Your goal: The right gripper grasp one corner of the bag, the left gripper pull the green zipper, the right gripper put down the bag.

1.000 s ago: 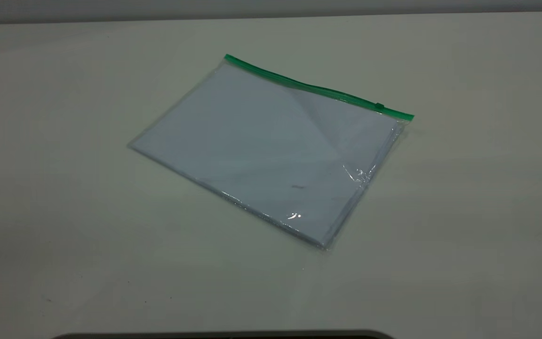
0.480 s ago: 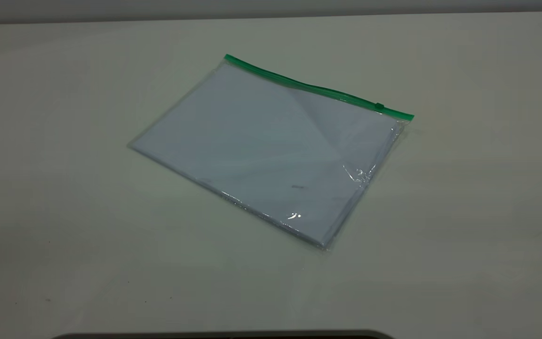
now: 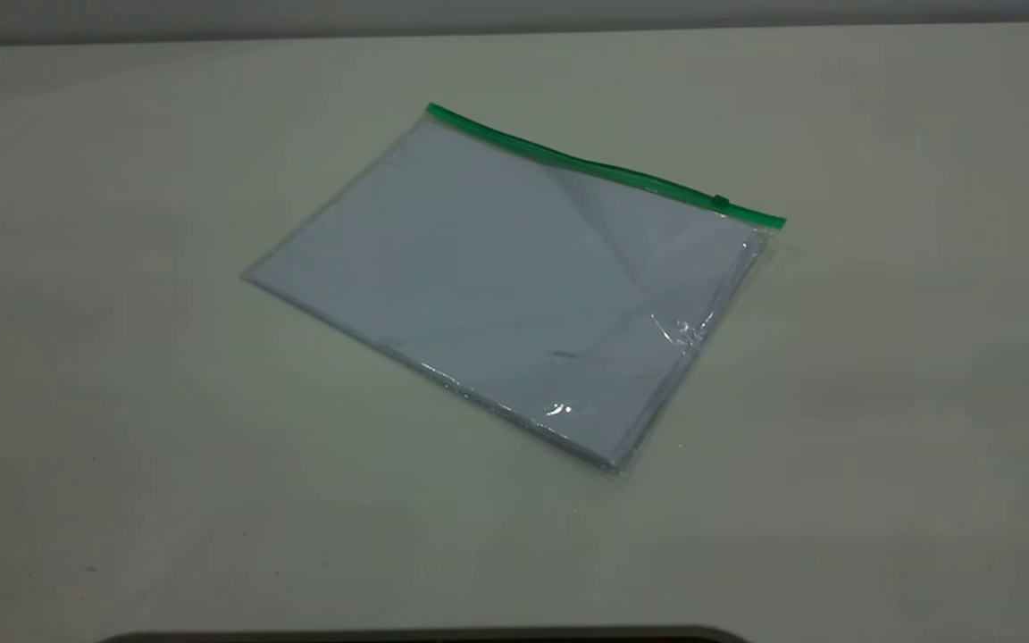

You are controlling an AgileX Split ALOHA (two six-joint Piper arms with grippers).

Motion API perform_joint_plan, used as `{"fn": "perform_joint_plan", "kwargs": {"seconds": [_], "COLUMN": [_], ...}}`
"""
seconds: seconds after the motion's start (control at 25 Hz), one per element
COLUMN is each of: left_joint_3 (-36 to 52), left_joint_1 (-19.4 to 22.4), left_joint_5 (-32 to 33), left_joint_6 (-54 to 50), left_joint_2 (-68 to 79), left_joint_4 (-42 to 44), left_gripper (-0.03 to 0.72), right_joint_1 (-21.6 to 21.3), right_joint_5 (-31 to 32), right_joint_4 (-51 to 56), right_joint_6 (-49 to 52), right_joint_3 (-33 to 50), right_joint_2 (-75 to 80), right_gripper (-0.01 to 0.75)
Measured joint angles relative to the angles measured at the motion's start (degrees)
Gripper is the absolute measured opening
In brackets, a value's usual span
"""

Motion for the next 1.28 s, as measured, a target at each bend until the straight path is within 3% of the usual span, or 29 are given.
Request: {"fn": "perform_joint_plan", "kwargs": {"seconds": [0.36,0.68,1.04,1.28], "left_joint_3": [-7.1,-12.6,-22.8,-28.8], "left_joint_1": [0.0,-0.8,-7.9,-11.1], "left_joint_5": [-16.0,-29.7,-31.4,-30.7], "left_joint_6": [0.9,12.6,25.7,26.5], "left_joint_2": [28.5,49.4,67.3,75.0], "left_joint_4": [-1.9,-9.2,-13.3,-14.7], "left_gripper": [0.557,0.557,0.557,0.557], "right_joint_1": [0.0,0.0,0.0,0.0], "right_joint_5": [-9.1,-18.4,-30.8,-30.4], "right_joint_4": [5.3,14.6,40.0,66.0], "right_joint_6": [-1.3,-12.7,-44.6,-74.7], "right_joint_3": [-3.9,-4.0,-4.2,-6.8], "right_joint_2": [25.8,49.9,75.3,89.3], "right_gripper": [0.589,0.589,0.589,0.589]}}
